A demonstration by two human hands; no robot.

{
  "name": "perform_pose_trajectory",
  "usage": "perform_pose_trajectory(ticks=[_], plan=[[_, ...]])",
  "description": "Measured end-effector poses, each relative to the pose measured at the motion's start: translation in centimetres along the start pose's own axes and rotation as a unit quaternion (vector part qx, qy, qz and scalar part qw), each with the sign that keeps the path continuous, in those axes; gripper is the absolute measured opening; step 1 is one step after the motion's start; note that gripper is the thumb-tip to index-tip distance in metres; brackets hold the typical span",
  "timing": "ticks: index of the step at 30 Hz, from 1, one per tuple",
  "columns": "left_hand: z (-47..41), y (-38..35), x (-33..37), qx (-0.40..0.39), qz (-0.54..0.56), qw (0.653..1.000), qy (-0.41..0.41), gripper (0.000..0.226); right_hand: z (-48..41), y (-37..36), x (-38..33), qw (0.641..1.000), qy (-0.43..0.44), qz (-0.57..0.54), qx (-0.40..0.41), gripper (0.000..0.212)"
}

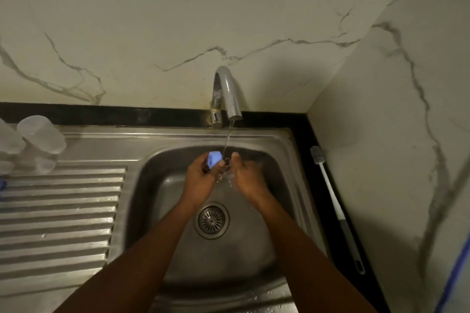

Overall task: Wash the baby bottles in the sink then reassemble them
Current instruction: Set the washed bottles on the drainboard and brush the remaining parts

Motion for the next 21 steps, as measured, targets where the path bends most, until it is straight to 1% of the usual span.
perform_pose_trajectory(ticks=[1,3,4,5,6,7,9,10,11,13,15,16,17,19,21], plan=[[-0.3,0.5,-0.4,0.014,-0.009,1.000,0.018,0.024,0.2,1.7,0.2,0.998,0.018,0.049,0.037,0.051],[0.0,0.1,-0.8,0.021,-0.023,0.999,0.035,0.025,1.4,7.2,2.0,0.981,0.066,0.126,0.133,0.036],[0.3,-0.1,-0.6,0.024,-0.017,0.999,0.033,0.024,2.4,10.2,3.4,0.967,0.090,0.136,0.196,0.029],[0.6,-0.6,-0.4,0.026,0.003,0.999,0.032,0.024,3.5,13.5,5.3,0.952,0.095,0.137,0.258,0.027],[1.1,-1.4,-0.3,0.028,0.035,0.998,0.035,0.023,4.6,16.5,7.9,0.939,0.074,0.146,0.301,0.029],[1.4,-1.9,-0.2,0.036,0.076,0.995,0.044,0.022,4.9,18.6,10.5,0.931,0.036,0.177,0.318,0.031],[1.8,-2.8,-1.2,0.052,0.153,0.984,0.079,0.017,4.6,20.7,15.3,0.917,-0.059,0.265,0.293,0.028],[1.9,-3.1,-2.2,0.058,0.190,0.974,0.106,0.014,4.3,20.8,16.6,0.910,-0.080,0.299,0.274,0.026],[2.1,-3.5,-3.2,0.064,0.226,0.962,0.140,0.012,4.0,20.6,17.5,0.908,-0.083,0.315,0.263,0.025],[2.6,-4.0,-4.5,0.075,0.280,0.937,0.195,0.019,3.5,19.9,18.2,0.900,-0.059,0.341,0.265,0.025],[3.2,-4.1,-4.7,0.068,0.298,0.925,0.225,0.022,3.2,19.3,18.2,0.898,-0.037,0.347,0.268,0.029],[3.4,-4.1,-4.6,0.065,0.307,0.920,0.235,0.021,3.2,19.0,17.9,0.904,-0.027,0.335,0.264,0.030],[3.4,-4.2,-4.3,0.064,0.319,0.913,0.246,0.022,3.3,18.8,17.6,0.918,-0.020,0.305,0.253,0.030],[3.1,-4.2,-3.7,0.071,0.347,0.899,0.258,0.023,3.8,17.8,16.1,0.961,-0.011,0.185,0.207,0.024],[2.3,-4.5,-3.1,0.076,0.355,0.894,0.263,0.024,5.5,15.4,14.1,0.993,-0.018,0.005,0.115,0.018]])
Point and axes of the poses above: each hand's wrist, its own z-axis away from the middle knuckle, its own y-axis out of the back of the hand, x = y × z, the point moved 10 cm from there along -z, towards the middle knuckle, and after that the axes turned 8 degrees about -y, right-handed, at the moved point
